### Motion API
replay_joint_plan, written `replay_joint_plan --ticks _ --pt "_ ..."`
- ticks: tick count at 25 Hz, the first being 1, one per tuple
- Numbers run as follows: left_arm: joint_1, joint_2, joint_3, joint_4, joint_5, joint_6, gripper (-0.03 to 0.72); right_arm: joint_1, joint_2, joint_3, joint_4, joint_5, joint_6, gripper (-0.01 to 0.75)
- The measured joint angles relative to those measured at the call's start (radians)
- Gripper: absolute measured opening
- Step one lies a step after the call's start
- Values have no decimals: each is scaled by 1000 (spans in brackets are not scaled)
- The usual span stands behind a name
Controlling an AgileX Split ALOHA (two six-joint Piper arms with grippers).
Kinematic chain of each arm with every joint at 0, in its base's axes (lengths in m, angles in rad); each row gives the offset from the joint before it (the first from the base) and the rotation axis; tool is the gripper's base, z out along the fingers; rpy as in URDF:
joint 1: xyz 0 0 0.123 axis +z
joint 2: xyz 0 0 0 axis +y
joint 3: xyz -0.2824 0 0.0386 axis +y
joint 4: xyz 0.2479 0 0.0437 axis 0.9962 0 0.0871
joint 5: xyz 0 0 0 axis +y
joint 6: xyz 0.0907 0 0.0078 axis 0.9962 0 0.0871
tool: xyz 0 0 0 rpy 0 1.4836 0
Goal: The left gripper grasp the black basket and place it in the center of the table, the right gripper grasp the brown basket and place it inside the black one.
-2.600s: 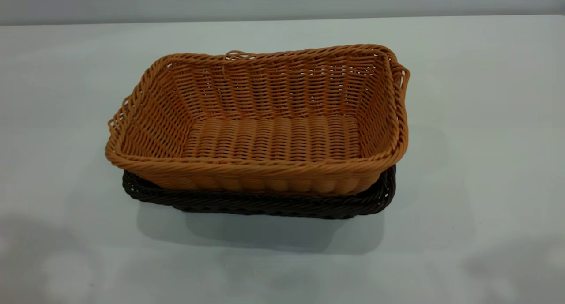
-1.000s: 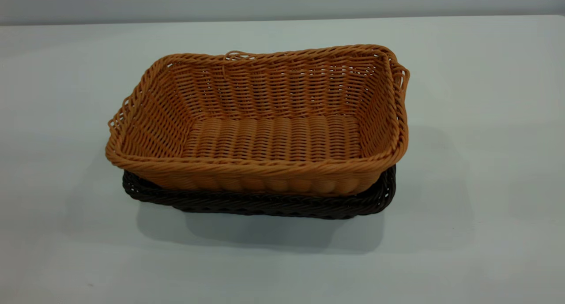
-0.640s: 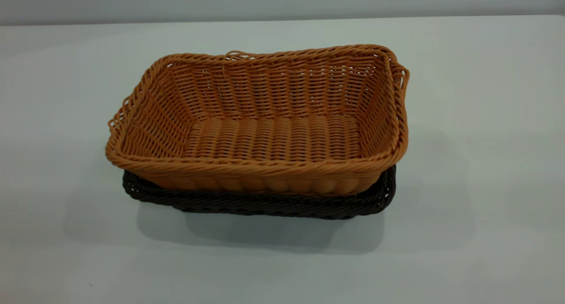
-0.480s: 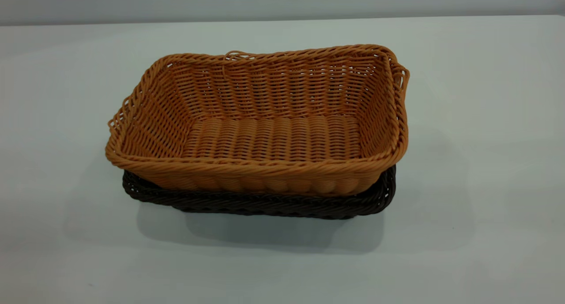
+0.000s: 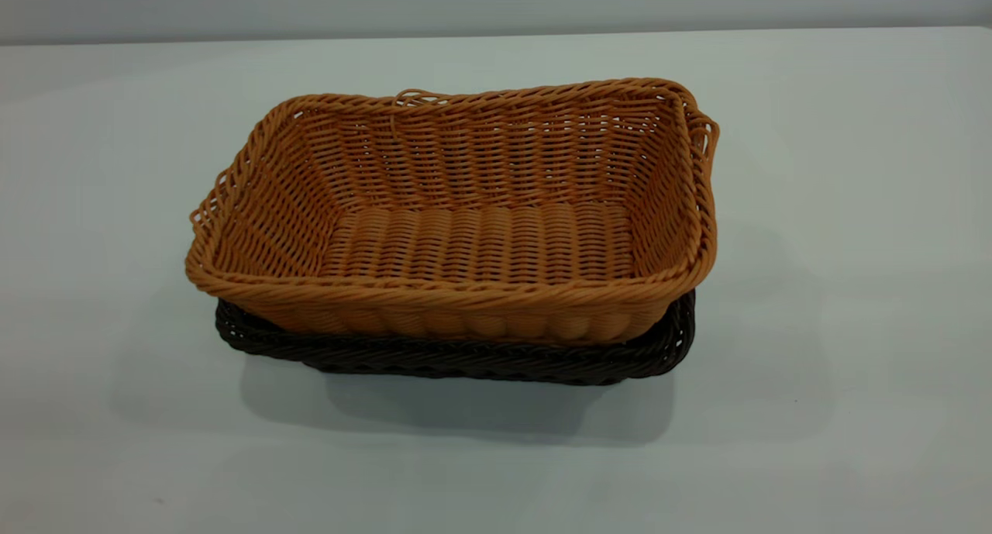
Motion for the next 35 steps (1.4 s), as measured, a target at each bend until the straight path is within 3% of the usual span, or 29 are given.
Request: replay_joint_plan --ticks 3,35 --pt "28 0 0 0 0 0 349 0 0 0 1 0 0 575" --pt "27 0 0 0 0 0 349 0 0 0 1 0 0 575"
